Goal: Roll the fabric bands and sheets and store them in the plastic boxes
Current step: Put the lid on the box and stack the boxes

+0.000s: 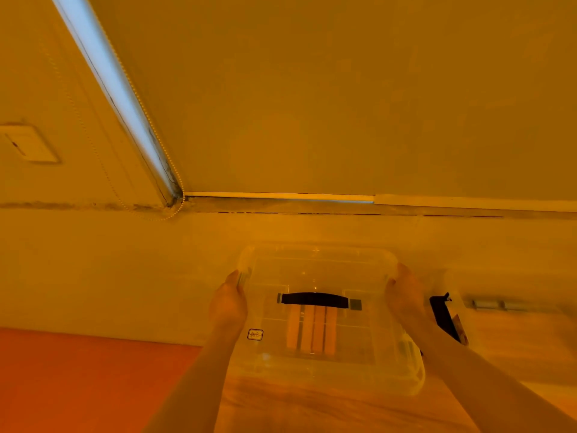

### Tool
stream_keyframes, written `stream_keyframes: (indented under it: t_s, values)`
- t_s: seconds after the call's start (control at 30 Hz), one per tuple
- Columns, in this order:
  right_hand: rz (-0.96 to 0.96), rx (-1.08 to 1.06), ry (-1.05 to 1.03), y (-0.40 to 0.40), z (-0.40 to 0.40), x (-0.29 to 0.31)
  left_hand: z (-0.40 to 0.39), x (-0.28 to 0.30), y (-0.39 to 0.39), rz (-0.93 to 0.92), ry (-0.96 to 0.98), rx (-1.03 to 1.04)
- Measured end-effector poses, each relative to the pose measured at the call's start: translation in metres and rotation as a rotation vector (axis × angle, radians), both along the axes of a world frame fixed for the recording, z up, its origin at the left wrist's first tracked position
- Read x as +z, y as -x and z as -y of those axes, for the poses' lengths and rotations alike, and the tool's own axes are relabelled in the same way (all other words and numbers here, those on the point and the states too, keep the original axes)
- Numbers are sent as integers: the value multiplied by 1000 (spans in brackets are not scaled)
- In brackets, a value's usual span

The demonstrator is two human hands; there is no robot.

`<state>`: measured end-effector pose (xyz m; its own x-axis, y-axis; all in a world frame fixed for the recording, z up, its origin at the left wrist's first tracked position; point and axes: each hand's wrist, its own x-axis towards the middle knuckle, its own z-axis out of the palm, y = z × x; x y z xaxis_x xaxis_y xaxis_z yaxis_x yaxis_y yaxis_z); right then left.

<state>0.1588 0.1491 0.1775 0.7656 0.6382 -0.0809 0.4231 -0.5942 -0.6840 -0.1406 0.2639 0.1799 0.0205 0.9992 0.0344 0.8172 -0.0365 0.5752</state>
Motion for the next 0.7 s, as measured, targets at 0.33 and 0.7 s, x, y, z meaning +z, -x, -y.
stream_keyframes:
  t_s: [0.33, 0.7]
  values:
    - [-15, 18, -20, -3, -5, -3, -4, 4, 2, -34, 9, -24]
    - [52, 23, 9, 0, -7, -10, -7, -3, -2, -7, 2, -11]
